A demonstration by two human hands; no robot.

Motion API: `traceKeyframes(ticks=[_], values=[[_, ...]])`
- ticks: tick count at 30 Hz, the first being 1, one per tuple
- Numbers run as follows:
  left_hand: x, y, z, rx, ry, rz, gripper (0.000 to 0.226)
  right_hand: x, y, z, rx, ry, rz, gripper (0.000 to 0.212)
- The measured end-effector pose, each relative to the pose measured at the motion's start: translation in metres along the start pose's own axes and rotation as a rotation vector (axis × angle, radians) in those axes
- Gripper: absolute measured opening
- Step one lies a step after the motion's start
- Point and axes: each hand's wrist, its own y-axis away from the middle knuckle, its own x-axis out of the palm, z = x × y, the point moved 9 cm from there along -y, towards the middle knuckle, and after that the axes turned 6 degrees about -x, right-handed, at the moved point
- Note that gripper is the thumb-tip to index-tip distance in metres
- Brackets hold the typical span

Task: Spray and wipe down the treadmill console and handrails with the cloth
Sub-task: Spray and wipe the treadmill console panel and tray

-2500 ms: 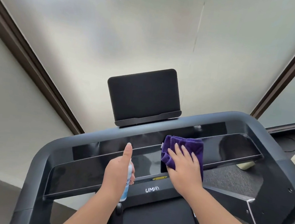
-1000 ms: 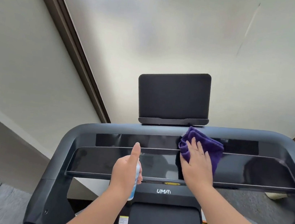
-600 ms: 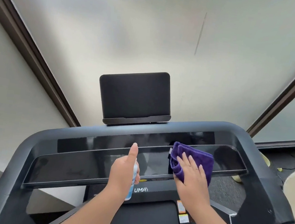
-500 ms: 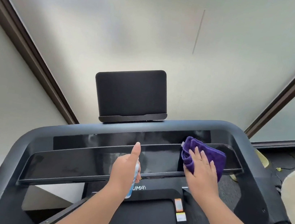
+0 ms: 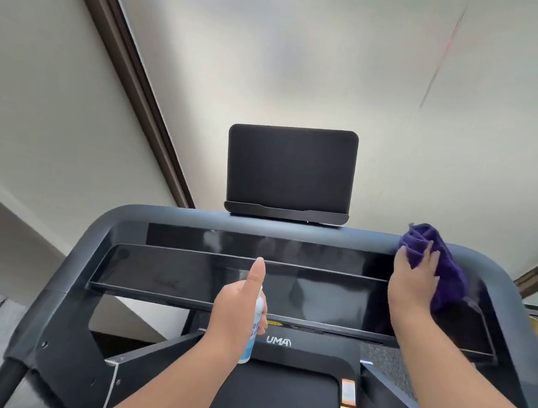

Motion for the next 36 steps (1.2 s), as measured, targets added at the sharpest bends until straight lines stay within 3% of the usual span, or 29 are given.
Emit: traceKeyframes(ticks=[5, 9, 12, 22, 32, 36], values=[[-0.022, -0.002, 0.001, 0.006, 0.009, -0.008, 0.079, 0.094, 0.058, 0.065, -0.241, -0.003, 0.254, 0.063], [-0.041, -0.008, -0.001, 0.018, 0.011, -0.013, 0.077, 0.140, 0.126, 0.070, -0.555, 0.344, 0.450, 0.060], [-0.047, -0.012, -0.002, 0.025, 0.019, 0.013, 0.077, 0.143, 0.144, 0.062, -0.603, 0.445, 0.502, 0.060], [-0.001, -0.014, -0.003, 0.040, -0.084, 0.171, 0.077, 0.086, 0.175, 0.024, -0.581, 0.529, 0.397, 0.066], [0.052, -0.003, -0.005, 0.009, -0.066, 0.213, 0.071, -0.060, 0.073, -0.058, -0.282, 0.673, 0.103, 0.066], [0.058, 0.000, -0.006, -0.002, -0.074, 0.193, 0.071, -0.068, 0.044, -0.059, -0.215, 0.649, 0.035, 0.066]])
